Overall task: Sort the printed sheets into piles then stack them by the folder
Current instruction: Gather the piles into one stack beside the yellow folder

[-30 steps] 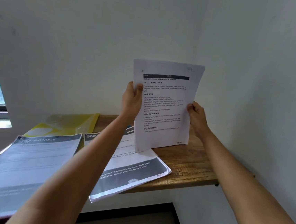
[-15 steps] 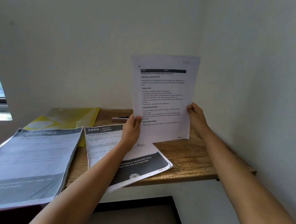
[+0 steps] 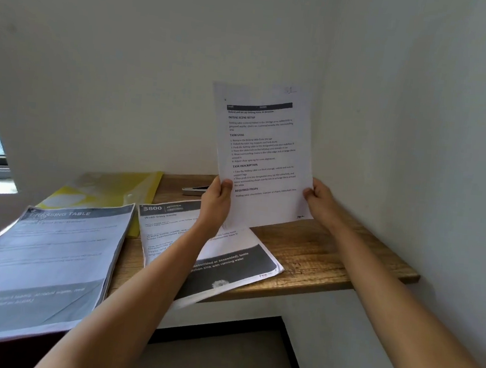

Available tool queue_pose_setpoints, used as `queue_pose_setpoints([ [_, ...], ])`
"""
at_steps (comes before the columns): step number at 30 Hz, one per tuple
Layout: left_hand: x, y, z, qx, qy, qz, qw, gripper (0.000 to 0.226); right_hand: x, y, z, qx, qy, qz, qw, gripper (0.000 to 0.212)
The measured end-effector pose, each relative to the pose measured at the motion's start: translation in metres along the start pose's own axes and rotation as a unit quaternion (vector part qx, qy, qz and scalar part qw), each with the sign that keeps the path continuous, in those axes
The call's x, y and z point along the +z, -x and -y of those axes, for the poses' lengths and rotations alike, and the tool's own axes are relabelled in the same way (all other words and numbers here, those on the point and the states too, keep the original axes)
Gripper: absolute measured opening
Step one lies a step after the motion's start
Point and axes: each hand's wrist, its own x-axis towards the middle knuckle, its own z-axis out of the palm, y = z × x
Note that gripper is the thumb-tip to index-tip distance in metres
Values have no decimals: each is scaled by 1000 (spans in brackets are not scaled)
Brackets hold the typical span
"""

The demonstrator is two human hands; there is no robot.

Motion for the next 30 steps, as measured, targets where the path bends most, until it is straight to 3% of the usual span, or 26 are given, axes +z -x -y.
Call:
queue_pose_setpoints([
  [7,-7,-20,-24,-63,58,45,995,31,-4,10,7,80,-44,-2,996,34],
  [11,-17,-28,-37,-111,132,71,982,30,-11,25,3,114,-25,35,993,29],
  [15,-26,-33,-43,-138,193,49,970,32,-20,46,1,119,-16,79,990,26],
  [22,-40,-37,-41,-142,310,-4,940,39,-30,68,3,118,-42,127,984,26],
  [30,-43,-42,-33,-101,363,-15,926,22,-38,72,1,150,-37,180,971,26],
])
